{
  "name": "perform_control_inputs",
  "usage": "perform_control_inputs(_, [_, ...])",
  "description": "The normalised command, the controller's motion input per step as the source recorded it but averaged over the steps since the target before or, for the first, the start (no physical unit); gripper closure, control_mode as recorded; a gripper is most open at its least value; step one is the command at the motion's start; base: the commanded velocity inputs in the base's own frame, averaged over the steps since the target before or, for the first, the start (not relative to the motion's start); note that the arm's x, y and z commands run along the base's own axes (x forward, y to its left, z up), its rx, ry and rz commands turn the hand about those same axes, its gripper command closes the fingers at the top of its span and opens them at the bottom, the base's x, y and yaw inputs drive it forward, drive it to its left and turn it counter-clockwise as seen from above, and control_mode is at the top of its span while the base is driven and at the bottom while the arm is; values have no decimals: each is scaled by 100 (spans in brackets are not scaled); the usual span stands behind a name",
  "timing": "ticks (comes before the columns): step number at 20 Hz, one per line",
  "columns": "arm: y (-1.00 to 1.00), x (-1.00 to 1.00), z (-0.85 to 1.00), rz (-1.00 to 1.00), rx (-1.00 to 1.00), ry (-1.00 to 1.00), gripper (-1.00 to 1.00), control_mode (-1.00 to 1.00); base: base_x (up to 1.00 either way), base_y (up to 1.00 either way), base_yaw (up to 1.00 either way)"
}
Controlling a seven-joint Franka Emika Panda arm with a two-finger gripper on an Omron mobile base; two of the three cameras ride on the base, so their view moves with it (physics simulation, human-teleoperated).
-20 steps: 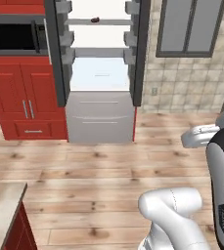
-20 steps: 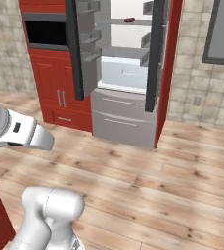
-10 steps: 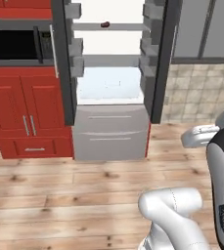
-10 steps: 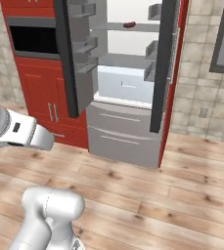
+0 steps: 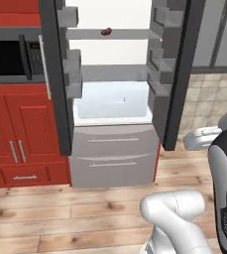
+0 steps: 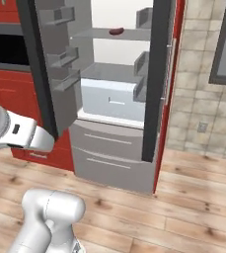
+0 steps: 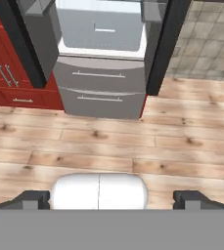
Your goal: Retrieve the sausage and cheese from the fridge and place them on the cutting board on the counter.
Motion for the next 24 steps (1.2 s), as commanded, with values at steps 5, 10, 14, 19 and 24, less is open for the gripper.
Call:
perform_control_inputs(5, [0,0,0,0,0,0,-100,100,100,53,-3])
perform_control_inputs(10, [0,0,0,0,0,0,-100,100,99,40,-4])
perform_control_inputs(14, [0,0,0,0,0,0,-100,100,99,6,-6])
perform_control_inputs(19, [0,0,0,0,0,0,-100,100,94,-32,-1])
perform_control_inputs(24, [0,0,0,0,0,0,-100,100,93,-3,-3])
